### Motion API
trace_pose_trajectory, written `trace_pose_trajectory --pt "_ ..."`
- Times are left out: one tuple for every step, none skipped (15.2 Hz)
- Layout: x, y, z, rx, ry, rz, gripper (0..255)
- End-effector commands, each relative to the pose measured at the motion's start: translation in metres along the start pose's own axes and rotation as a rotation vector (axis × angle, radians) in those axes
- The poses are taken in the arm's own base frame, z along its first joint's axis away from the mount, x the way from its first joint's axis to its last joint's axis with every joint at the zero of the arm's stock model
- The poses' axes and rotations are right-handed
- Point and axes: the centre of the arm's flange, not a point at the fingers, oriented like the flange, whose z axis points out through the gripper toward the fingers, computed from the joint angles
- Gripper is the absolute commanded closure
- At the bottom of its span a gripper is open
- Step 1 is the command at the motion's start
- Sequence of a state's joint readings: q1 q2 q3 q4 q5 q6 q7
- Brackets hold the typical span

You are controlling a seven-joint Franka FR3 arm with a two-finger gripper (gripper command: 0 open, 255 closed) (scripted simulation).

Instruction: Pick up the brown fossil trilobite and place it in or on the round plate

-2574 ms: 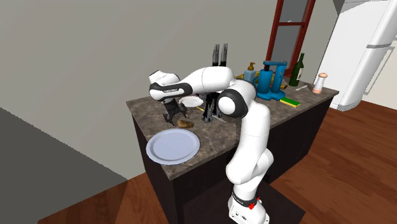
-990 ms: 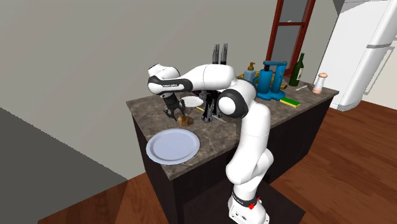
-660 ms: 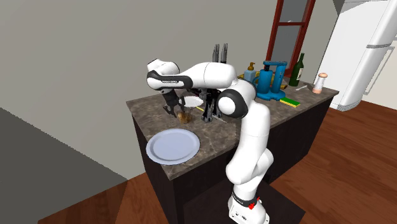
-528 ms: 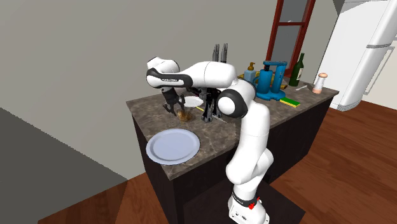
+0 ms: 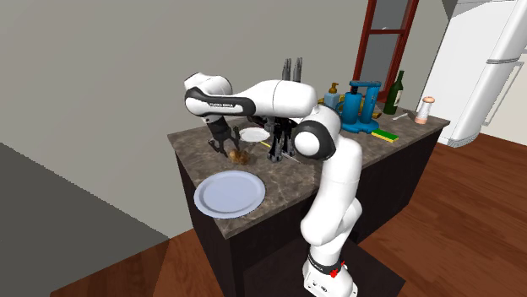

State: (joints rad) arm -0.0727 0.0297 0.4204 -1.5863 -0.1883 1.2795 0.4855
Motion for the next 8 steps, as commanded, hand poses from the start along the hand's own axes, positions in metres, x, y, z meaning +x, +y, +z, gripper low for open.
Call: trace_pose_trajectory --pt "-0.021 -0.018 -0.002 0.000 -0.001 0.001 255" --pt "-0.030 -0.027 -0.004 0.000 -0.001 0.001 255" --pt "-0.040 -0.036 -0.006 0.000 -0.001 0.001 255" --pt "-0.049 -0.045 -0.008 0.000 -0.001 0.001 255" --pt "-0.059 -0.054 -0.010 0.000 -0.001 0.001 255" --pt "-0.068 -0.063 -0.012 0.000 -0.001 0.001 255" --pt "-0.077 -0.072 -0.014 0.000 -0.001 0.001 255" --pt "-0.087 -0.081 -0.016 0.000 -0.001 0.001 255"
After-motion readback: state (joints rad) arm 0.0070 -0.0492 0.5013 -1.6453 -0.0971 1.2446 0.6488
